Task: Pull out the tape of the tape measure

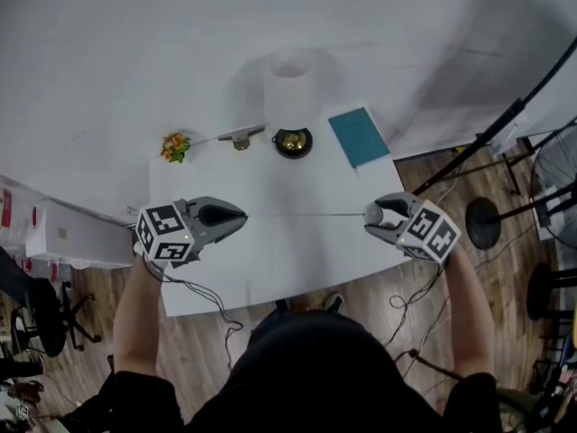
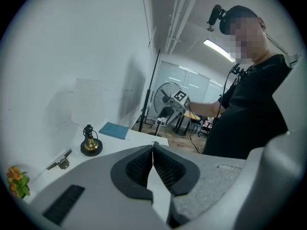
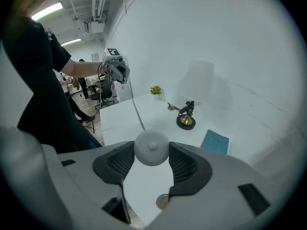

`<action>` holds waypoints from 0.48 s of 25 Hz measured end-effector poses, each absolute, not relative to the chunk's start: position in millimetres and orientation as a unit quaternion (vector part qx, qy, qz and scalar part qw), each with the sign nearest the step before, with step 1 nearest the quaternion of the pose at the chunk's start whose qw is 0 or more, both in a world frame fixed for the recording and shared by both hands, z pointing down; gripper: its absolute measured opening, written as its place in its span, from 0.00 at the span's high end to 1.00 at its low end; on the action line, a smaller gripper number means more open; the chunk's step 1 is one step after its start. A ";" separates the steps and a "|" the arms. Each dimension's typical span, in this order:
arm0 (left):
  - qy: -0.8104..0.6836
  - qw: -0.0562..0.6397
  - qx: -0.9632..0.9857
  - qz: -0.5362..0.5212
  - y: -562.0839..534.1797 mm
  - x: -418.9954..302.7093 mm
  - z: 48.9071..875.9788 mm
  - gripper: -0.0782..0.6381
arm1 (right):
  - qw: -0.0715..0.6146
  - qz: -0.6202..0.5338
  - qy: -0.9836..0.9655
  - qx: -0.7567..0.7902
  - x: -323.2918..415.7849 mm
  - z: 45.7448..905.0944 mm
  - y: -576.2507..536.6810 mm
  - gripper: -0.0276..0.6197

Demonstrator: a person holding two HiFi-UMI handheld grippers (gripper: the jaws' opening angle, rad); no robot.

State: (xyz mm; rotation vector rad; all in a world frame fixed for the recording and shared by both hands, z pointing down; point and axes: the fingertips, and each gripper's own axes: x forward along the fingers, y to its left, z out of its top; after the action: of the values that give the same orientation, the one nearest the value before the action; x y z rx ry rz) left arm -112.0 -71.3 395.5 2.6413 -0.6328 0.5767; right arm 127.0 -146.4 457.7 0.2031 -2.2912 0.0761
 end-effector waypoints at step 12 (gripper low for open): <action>-0.252 0.234 0.918 0.199 -61.3 -169.7 416.2 0.88 | 0.443 0.040 -0.893 0.068 137.3 471.9 -153.2 0.60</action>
State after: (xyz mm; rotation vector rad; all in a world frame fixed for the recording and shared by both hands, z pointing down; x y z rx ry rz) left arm -169.7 -61.3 416.2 2.5197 -0.6910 0.5476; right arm 137.3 -153.2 471.9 0.1677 -2.2140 0.1001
